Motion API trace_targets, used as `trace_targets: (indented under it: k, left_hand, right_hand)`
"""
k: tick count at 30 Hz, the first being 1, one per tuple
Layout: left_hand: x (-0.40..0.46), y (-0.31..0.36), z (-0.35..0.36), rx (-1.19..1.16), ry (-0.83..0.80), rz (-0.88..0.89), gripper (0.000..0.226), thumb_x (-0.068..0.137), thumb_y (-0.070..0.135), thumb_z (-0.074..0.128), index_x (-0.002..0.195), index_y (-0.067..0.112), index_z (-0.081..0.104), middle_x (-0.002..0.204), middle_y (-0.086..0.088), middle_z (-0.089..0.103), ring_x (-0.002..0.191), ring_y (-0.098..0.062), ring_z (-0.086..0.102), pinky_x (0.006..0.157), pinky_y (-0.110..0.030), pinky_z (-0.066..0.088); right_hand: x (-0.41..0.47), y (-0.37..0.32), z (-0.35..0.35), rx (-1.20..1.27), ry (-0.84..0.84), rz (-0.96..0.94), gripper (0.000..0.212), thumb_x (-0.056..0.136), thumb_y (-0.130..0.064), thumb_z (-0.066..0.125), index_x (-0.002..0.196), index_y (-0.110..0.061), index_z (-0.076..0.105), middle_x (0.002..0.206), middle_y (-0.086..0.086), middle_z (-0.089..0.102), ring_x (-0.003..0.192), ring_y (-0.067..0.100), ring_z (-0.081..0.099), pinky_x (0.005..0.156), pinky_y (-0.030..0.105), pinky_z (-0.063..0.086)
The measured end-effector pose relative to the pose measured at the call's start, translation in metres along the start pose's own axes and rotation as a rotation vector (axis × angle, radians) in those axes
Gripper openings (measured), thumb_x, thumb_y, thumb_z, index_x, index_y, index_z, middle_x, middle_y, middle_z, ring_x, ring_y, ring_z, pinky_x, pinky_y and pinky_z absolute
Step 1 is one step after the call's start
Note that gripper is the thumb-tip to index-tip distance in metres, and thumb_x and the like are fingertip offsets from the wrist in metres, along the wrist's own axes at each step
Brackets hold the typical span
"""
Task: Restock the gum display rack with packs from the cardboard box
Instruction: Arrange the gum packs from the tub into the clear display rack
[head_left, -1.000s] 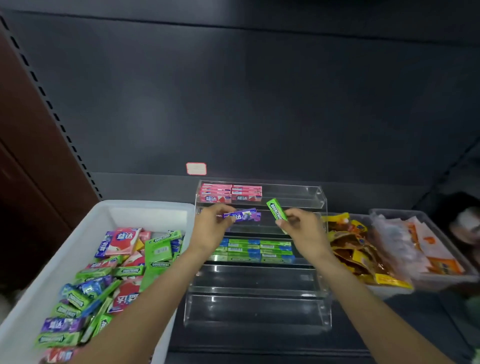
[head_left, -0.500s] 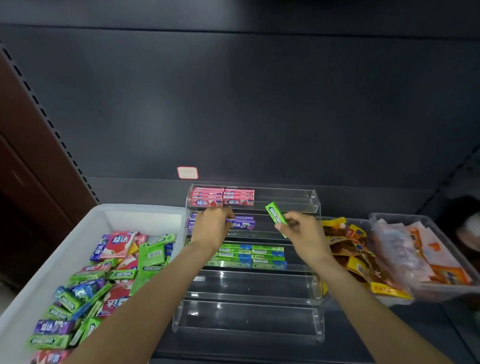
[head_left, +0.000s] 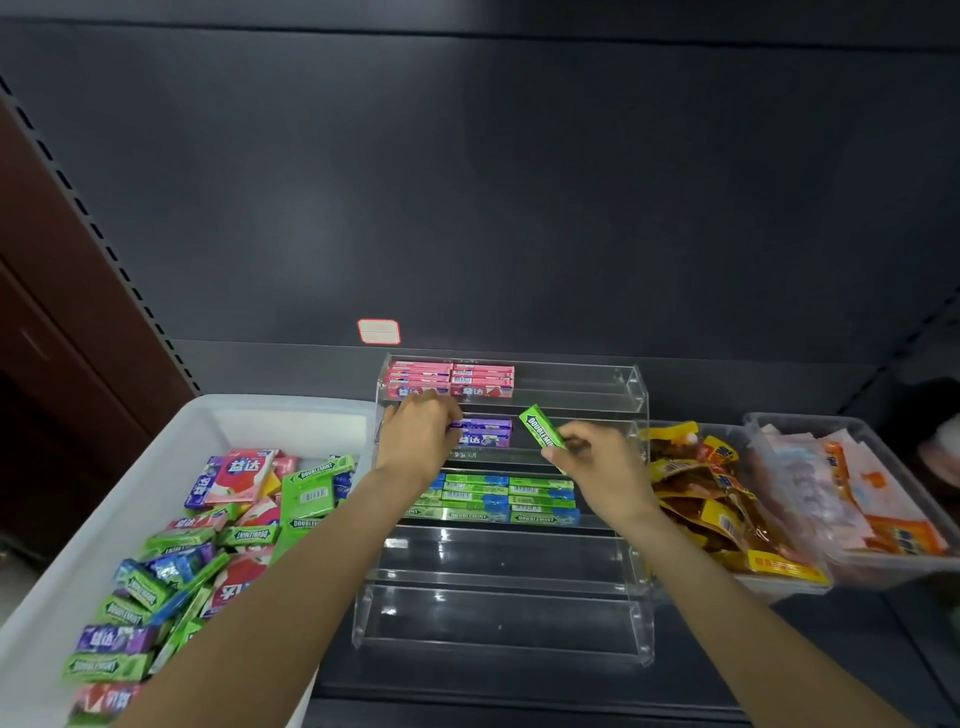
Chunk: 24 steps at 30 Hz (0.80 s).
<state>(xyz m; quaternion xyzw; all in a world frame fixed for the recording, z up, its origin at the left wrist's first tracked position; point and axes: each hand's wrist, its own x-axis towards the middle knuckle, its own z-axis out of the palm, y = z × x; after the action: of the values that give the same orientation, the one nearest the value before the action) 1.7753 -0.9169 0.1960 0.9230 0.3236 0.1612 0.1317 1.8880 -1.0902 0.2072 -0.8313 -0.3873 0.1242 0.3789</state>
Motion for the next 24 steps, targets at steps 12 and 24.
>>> trace_targets:
  k: [12,24]
  left_hand:
    - [-0.069,-0.066,-0.035,-0.323,0.054,-0.083,0.039,0.087,0.017,0.064,0.125,0.011,0.055,0.123,-0.011,0.054,0.105,-0.024,0.057,0.089,-0.026,0.043]
    - [-0.103,-0.133,-0.032,-0.367,-0.417,0.031,0.061,0.089,0.024,0.062,0.143,0.021,0.035,0.150,-0.002,0.034,0.137,-0.017,0.031,0.111,-0.023,0.020]
  right_hand:
    - [-0.027,-0.034,0.068,-0.063,-0.114,-0.051,0.028,0.090,-0.015,0.061,0.118,-0.012,0.065,0.110,0.007,0.063,0.100,0.019,0.058,0.079,0.018,0.035]
    - [-0.062,-0.057,0.159,-0.432,-0.156,0.077,0.030,0.094,-0.015,0.052,0.119,-0.029,0.064,0.120,0.003,0.062,0.108,0.022,0.058,0.086,0.034,0.051]
